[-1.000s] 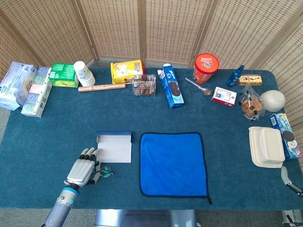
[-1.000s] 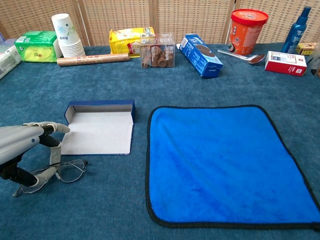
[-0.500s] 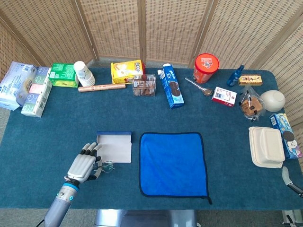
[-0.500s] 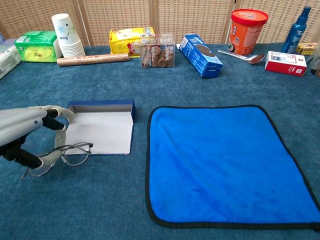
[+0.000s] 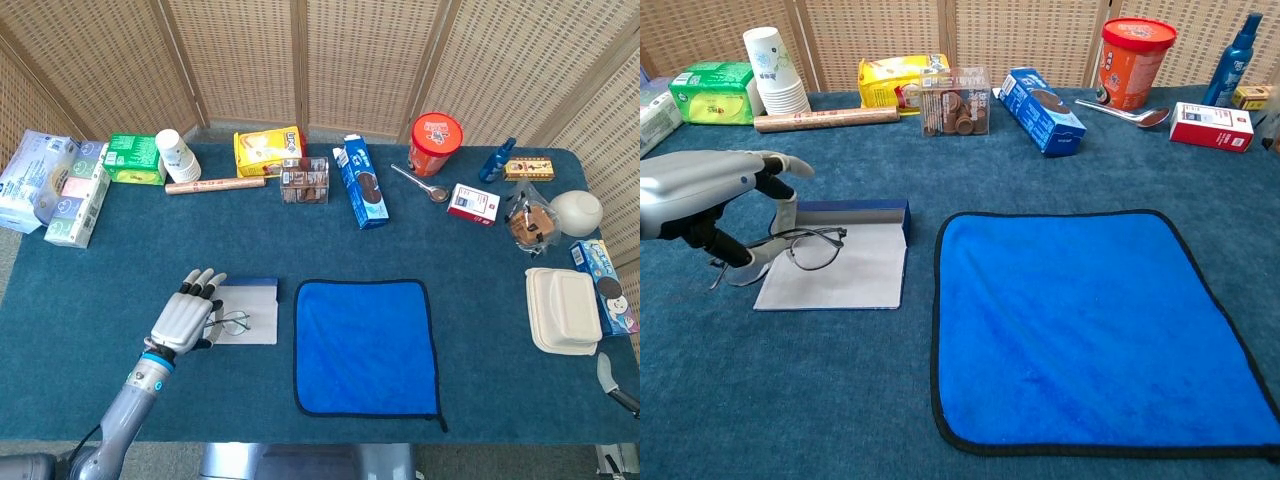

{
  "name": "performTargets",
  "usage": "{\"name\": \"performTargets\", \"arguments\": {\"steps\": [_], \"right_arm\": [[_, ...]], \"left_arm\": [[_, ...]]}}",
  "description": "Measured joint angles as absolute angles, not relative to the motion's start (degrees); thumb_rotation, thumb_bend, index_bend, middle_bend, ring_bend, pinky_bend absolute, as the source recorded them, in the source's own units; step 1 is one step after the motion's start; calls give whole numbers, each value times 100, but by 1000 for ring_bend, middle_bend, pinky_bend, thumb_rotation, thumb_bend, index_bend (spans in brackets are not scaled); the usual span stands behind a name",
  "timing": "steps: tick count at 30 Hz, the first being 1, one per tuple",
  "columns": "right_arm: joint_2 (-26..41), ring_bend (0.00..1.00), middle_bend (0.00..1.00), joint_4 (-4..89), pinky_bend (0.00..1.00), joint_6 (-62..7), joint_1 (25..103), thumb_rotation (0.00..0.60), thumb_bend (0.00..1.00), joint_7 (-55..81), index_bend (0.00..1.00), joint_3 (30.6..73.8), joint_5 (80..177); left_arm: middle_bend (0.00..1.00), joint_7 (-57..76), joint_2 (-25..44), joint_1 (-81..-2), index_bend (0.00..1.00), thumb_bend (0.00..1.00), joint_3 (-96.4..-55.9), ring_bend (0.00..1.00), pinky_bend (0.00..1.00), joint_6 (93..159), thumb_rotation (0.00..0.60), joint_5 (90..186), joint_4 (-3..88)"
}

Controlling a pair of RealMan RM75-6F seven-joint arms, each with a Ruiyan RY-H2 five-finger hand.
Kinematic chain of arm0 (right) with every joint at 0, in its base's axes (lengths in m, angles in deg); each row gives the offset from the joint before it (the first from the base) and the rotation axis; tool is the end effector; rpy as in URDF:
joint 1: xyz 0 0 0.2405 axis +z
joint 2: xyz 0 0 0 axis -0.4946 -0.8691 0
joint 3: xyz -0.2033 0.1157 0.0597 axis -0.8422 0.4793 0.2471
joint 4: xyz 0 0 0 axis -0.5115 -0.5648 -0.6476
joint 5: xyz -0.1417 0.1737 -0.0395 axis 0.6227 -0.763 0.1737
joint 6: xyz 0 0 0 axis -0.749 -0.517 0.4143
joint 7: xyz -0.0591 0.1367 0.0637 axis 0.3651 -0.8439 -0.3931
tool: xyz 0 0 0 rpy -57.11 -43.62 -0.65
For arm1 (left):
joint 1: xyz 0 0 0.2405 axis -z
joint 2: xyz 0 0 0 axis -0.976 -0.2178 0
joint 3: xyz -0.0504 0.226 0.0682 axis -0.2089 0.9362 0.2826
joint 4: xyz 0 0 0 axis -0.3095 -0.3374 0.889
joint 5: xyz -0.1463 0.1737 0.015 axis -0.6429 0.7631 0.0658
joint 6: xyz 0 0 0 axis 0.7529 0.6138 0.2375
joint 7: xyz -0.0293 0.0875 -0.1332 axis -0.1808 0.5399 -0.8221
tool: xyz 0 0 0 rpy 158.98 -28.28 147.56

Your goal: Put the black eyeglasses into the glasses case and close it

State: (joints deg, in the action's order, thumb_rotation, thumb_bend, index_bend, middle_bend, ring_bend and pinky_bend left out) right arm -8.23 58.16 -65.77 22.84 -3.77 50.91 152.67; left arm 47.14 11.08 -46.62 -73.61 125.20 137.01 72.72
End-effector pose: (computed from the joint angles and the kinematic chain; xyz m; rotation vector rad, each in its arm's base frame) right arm -0.3142 -0.1499 0.1830 0.9508 -0.8952 1.2643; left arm -0.1545 0.2734 -0.0297 -1.8456 -0.9733 -0.7475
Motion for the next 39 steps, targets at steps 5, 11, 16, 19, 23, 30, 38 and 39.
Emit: {"name": "performTargets", "arguments": {"steps": [5, 11, 16, 19, 23, 30, 38, 39], "right_arm": [[-816, 0, 126, 5820, 163, -6577, 2278, 367, 377, -376, 73, 5083, 15272], [-822, 0, 126, 5836, 163, -6607, 2263, 369, 376, -369, 73, 5088, 15281], [-808, 0, 125, 5840, 164, -6581, 2272, 364, 376, -362, 73, 5082, 15285], [-806, 0, 125, 5838, 164, -6593, 2266, 368, 376, -360, 74, 5087, 15280], [-813, 0, 125, 5825, 165, -6601, 2245, 368, 376, -381, 73, 5089, 15253], [-810, 0, 125, 5800, 164, -6601, 2228, 365, 376, -408, 73, 5094, 15228], [-820, 0, 125, 5791, 164, -6620, 2204, 354, 376, -429, 73, 5102, 15216], [-820, 0, 125, 5791, 164, -6624, 2200, 351, 377, -430, 72, 5102, 15214]], "left_arm": [[55, 4730, 1218, -4519, 593, 454, -7422, 0, 0, 12422, 543, 13585, 7038], [38, 4696, 1377, -4393, 601, 453, -7450, 0, 0, 12348, 547, 13520, 6713], [23, 4706, 1560, -4217, 599, 448, -7487, 0, 0, 12192, 549, 13428, 6316], [18, 4672, 1710, -4111, 599, 446, -7523, 0, 0, 12138, 554, 13428, 6052], [13, 4530, 1868, -3996, 596, 443, -7564, 0, 0, 12058, 557, 13470, 5793], [9, 4238, 2060, -3847, 584, 438, -7609, 0, 0, 11912, 555, 13582, 5520], [5, 4177, 2215, -3694, 581, 434, -7668, 0, 0, 11793, 566, 13513, 5202], [5, 4178, 2226, -3671, 581, 433, -7677, 0, 0, 11765, 565, 13477, 5156]]}}
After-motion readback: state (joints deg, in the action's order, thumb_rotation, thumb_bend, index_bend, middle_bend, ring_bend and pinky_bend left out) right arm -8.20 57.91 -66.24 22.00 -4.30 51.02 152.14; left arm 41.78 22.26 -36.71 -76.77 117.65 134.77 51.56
